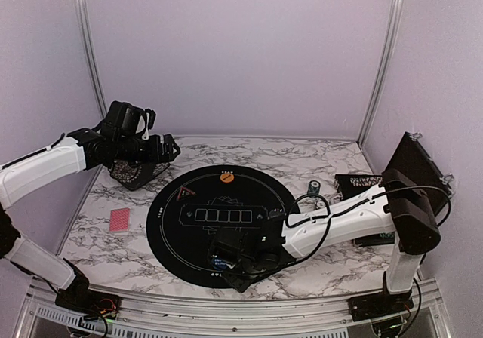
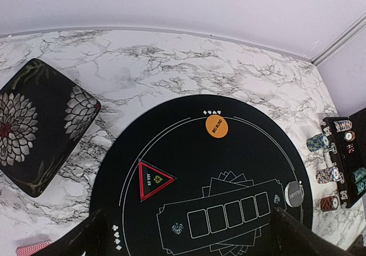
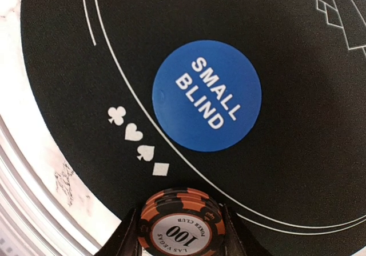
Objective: Distribute texas hold em gaming equipment
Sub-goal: Place the poker chips pile in the small blind area, then pick up the pile of poker chips from the pile of poker chips.
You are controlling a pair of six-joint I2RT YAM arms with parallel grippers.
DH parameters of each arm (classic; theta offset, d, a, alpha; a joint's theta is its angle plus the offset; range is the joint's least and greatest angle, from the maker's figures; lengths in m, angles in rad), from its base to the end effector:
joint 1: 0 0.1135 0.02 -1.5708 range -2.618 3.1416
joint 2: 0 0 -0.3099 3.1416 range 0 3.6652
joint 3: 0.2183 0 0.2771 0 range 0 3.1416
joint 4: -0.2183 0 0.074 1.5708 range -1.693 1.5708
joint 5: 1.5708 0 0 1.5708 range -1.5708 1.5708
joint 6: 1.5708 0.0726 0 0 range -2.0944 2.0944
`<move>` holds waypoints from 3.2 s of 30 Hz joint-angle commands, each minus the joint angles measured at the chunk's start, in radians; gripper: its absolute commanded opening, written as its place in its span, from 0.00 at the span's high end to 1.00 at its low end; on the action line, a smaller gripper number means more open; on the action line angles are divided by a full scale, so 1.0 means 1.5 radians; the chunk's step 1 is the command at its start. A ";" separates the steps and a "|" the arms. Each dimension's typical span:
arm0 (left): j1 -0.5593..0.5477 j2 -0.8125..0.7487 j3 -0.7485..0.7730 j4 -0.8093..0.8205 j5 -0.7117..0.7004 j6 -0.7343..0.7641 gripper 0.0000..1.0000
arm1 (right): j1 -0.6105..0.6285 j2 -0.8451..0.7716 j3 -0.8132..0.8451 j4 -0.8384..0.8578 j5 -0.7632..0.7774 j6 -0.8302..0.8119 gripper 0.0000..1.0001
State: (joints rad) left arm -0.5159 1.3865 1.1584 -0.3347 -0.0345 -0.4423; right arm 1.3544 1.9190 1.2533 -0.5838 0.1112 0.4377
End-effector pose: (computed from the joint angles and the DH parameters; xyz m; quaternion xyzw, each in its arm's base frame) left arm 0.3181 -0.1775 0.3372 0.0239 0.8752 -0.2092 0.4355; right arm 0.0984 0.4102 0.1462 -0.4281 0.8878 0.0904 0.1426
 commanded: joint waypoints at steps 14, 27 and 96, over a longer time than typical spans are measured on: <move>0.004 -0.011 -0.007 0.013 -0.007 0.007 0.01 | 0.010 0.005 0.000 0.001 -0.008 0.015 0.59; 0.005 -0.014 -0.010 0.014 -0.007 0.007 0.01 | 0.010 0.007 0.007 -0.005 -0.005 0.014 0.53; 0.012 0.036 0.038 0.020 0.016 0.017 0.01 | -0.364 -0.411 -0.206 -0.205 0.057 0.064 0.30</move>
State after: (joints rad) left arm -0.5049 1.4193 1.1793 -0.3313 -0.0257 -0.4301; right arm 0.8703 1.3441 0.9668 -0.8680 0.1787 0.5415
